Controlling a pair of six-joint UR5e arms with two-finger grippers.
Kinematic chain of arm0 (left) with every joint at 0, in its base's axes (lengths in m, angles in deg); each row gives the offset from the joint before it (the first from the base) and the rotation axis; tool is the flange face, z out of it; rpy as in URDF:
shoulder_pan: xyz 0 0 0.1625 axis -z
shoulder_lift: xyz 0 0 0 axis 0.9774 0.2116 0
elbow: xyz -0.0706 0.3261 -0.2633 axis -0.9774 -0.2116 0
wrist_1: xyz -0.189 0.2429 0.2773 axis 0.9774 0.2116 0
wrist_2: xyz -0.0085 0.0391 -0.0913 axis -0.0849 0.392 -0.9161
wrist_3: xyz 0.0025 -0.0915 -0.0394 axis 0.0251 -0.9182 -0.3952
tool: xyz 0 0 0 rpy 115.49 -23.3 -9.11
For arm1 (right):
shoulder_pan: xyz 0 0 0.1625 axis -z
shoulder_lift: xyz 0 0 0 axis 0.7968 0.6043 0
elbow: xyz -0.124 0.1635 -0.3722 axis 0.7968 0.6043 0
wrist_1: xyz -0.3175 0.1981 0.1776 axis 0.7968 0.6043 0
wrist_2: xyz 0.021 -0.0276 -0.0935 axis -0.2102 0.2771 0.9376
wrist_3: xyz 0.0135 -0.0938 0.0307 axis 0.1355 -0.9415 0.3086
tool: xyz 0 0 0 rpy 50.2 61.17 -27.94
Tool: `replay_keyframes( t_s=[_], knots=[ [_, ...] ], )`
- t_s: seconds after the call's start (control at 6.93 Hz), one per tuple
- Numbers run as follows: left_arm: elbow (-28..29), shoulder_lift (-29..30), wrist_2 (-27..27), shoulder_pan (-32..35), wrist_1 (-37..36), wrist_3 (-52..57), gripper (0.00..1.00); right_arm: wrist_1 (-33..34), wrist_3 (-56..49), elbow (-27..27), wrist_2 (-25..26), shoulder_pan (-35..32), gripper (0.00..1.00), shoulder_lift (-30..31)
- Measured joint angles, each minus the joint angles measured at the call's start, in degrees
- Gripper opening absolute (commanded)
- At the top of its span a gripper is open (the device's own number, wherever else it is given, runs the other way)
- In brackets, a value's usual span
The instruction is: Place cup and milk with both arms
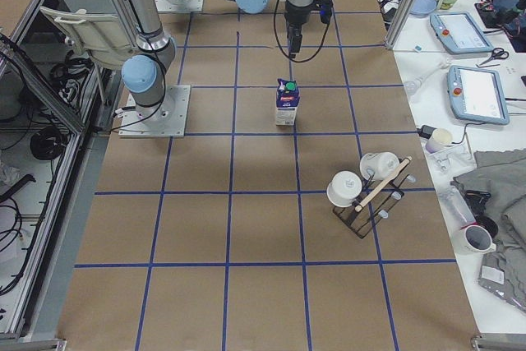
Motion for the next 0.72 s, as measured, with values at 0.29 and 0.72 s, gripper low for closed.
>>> replay_keyframes(
  t_s=[0.29,0.72],
  knots=[
    [1.5,1.8,-1.8,7.4,-0.5,-10.0,0.00,0.6,-3.7,-0.5,-0.1,1.7,1.00,-2.9],
    [1.9,5.7,-1.5,17.5,-5.7,-20.9,0.00,6.8,-5.4,-5.5,1.4,2.9,0.99,-6.3]
  ],
)
